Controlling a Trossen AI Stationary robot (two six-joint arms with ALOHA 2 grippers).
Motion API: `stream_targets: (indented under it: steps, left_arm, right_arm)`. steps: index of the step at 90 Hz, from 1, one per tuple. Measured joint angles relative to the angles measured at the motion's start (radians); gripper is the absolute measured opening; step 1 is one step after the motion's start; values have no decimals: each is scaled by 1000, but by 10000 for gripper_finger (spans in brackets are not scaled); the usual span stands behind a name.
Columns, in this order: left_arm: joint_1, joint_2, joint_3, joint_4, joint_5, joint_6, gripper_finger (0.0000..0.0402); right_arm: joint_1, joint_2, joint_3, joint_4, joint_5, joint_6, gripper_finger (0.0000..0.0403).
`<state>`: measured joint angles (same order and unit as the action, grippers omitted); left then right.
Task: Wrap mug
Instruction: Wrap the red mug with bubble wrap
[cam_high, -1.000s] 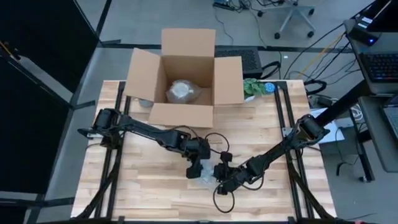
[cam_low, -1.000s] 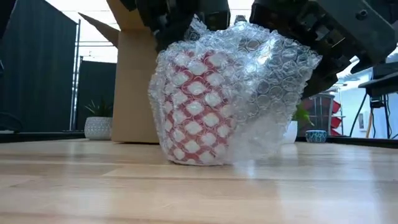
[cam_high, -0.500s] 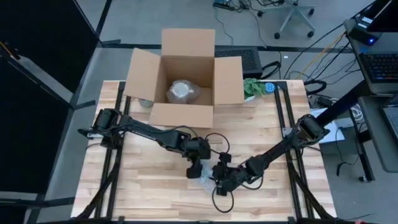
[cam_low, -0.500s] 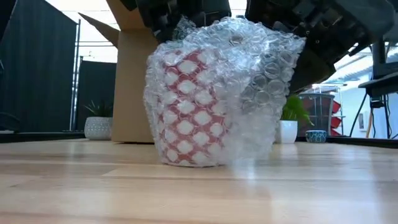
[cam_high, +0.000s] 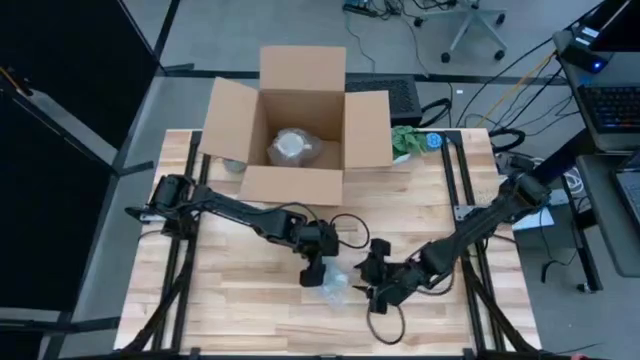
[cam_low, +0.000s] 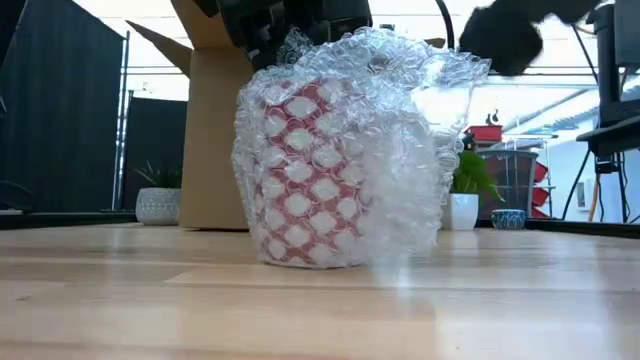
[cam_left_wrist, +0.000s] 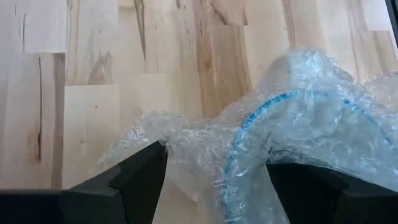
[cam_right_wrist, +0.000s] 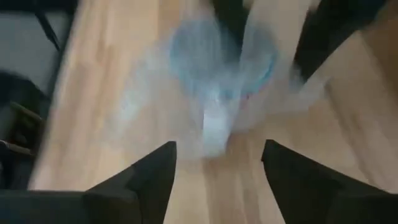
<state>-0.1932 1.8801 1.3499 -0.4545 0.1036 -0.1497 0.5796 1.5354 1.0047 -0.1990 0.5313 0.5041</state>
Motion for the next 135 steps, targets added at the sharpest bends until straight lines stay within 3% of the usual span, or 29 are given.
stream_targets:
  steps: [17,42,59,77,103,110,122,135]
  left_arm:
    - [0,0,0,-1,0,0,258]
    - [-1,-1,0,-6,1,1,258]
    - [-2,-1,0,-18,5,3,258]
    - [-4,-33,0,-62,5,-2,258]
    - [-6,-193,3,-149,-26,-9,258]
    - [-17,-235,3,-230,-100,-24,258]
    - [-42,-252,-24,-408,-329,-45,258]
    - [-51,-252,-176,-353,-352,-108,258]
  right_arm:
    - [-47,67,0,220,12,-123,186]
    - [-77,226,-1,416,20,-156,64]
    - [-78,274,-1,425,-9,-170,17]
    - [-80,273,0,411,-15,-168,1]
    - [-88,272,0,404,-40,-157,0]
    - [-88,272,0,401,-40,-157,0]
    - [-88,271,0,402,-40,-167,0]
    - [-88,272,0,403,-40,-173,0]
